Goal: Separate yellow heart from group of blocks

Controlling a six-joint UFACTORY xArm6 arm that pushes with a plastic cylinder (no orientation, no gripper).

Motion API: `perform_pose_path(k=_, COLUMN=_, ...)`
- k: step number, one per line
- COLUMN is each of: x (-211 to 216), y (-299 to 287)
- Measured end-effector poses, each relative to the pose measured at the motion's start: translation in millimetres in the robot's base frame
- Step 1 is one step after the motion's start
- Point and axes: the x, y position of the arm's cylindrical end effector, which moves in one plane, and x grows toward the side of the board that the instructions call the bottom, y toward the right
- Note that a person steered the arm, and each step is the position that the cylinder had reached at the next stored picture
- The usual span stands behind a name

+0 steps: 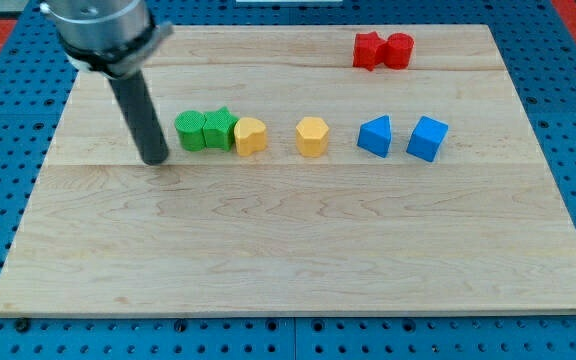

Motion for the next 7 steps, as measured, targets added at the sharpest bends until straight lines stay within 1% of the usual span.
perform_pose_path(k=1, x=1.1, y=51.6)
perform_pose_path(k=3, x=-9.7, y=93.6)
perform_pose_path(k=4, x=2.5, y=98.8)
perform_pose_path(k=5, x=3.6, y=98.4)
perform_pose_path(k=6, x=-2.0, y=64.2)
perform_pose_path(k=7, x=-6.3, y=46.6)
